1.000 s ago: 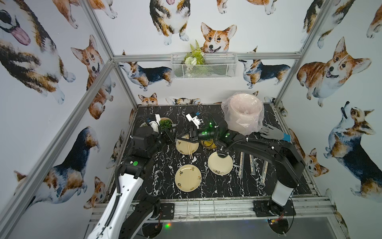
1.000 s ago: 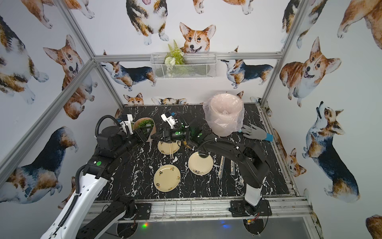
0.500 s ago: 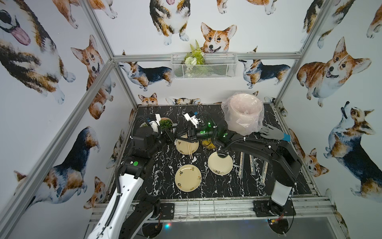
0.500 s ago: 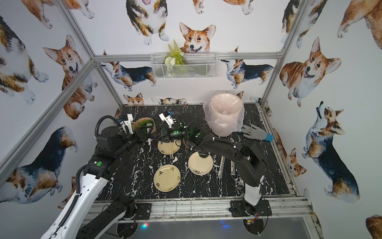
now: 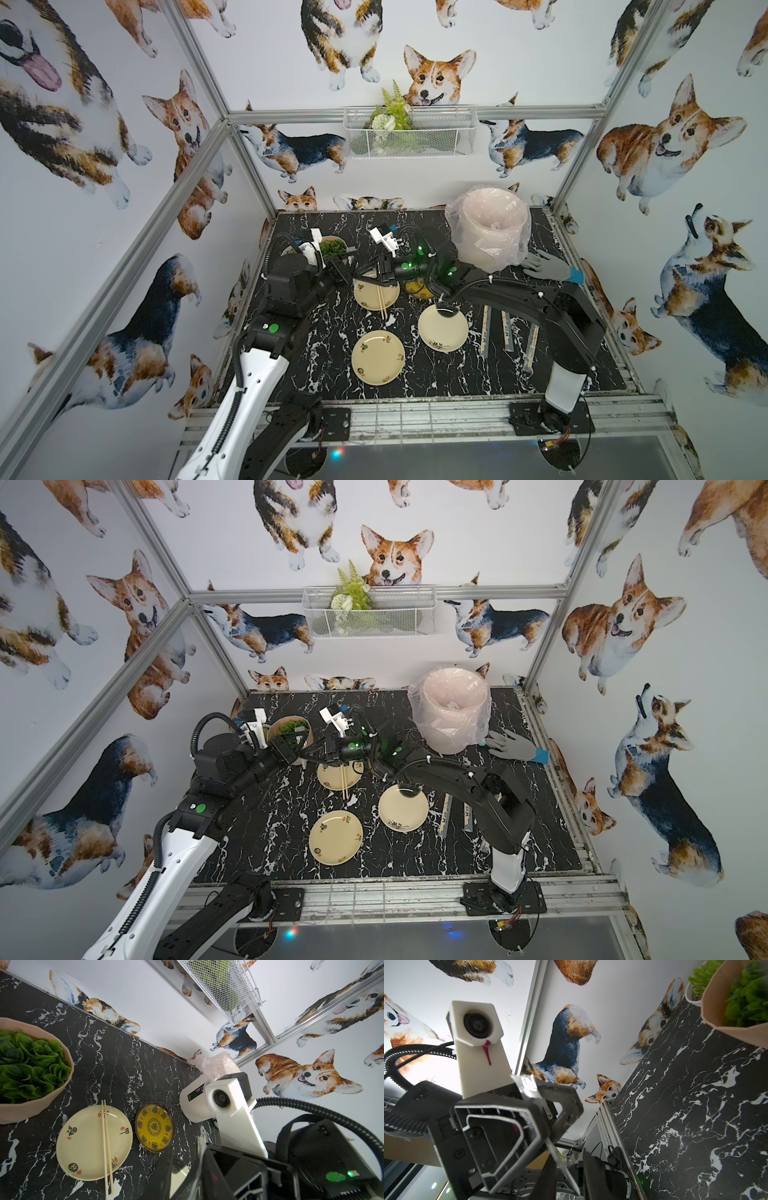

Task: Remove the packaging of disposable chopsticks
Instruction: Place the packet bag in the trash bin.

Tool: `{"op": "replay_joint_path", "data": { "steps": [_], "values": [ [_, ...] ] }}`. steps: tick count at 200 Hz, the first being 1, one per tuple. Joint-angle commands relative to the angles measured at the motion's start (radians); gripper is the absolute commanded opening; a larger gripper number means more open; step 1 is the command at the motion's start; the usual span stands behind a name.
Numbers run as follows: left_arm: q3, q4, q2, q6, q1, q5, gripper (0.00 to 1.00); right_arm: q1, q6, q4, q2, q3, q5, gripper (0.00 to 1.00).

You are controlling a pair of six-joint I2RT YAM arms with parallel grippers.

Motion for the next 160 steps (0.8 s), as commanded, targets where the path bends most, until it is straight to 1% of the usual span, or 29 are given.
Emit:
{"op": "replay_joint_path", "data": {
  "steps": [1, 19, 43, 58, 67, 73, 80, 87, 89, 97, 112, 125, 146, 160],
  "values": [
    [0.000, 0.036, -0.003, -0.009, 0.000, -0.005, 0.27, 0.002, 0.028, 0.061, 0.000, 0.005, -0.017, 0.14],
    [0.000, 0.035, -0.008, -0.006, 0.000, -0.013, 0.27, 0.001, 0.040, 0.073, -0.005, -0.008, -0.017, 0.00],
    [0.009, 0.021, -0.019, 0.011, 0.000, -0.029, 0.31, -0.012, 0.033, 0.040, -0.030, -0.040, -0.003, 0.00],
    [0.026, -0.005, -0.031, 0.038, 0.001, -0.052, 0.37, -0.040, 0.020, -0.006, -0.067, -0.074, 0.009, 0.00],
    [0.037, -0.026, -0.041, 0.061, 0.002, -0.070, 0.42, -0.064, -0.016, -0.070, -0.102, -0.097, 0.024, 0.00],
    [0.044, -0.039, -0.048, 0.075, 0.002, -0.084, 0.48, -0.087, -0.054, -0.134, -0.132, -0.106, 0.042, 0.00],
    [0.051, -0.053, -0.057, 0.090, 0.002, -0.100, 0.53, -0.113, -0.113, -0.241, -0.167, -0.112, 0.068, 0.00],
    [0.055, -0.063, -0.065, 0.104, 0.002, -0.111, 0.54, -0.133, -0.182, -0.349, -0.199, -0.104, 0.099, 0.00],
    [0.056, -0.066, -0.068, 0.107, 0.002, -0.115, 0.54, -0.144, -0.219, -0.412, -0.215, -0.094, 0.117, 0.00],
    [0.057, -0.071, -0.075, 0.116, 0.002, -0.124, 0.54, -0.170, -0.312, -0.562, -0.243, -0.065, 0.168, 0.00],
    [0.052, -0.071, -0.083, 0.124, 0.003, -0.125, 0.54, -0.225, -0.493, -0.879, -0.279, 0.023, 0.330, 0.00],
    [0.043, -0.064, -0.083, 0.122, 0.003, -0.114, 0.54, -0.296, -0.604, -1.101, -0.281, 0.121, 0.474, 0.00],
    [0.021, -0.050, -0.076, 0.111, 0.003, -0.100, 0.54, -0.428, -0.700, -1.297, -0.261, 0.243, 0.604, 0.00],
    [0.012, -0.045, -0.073, 0.107, 0.003, -0.097, 0.54, -0.495, -0.741, -1.362, -0.245, 0.304, 0.690, 0.00]
  ]
}}
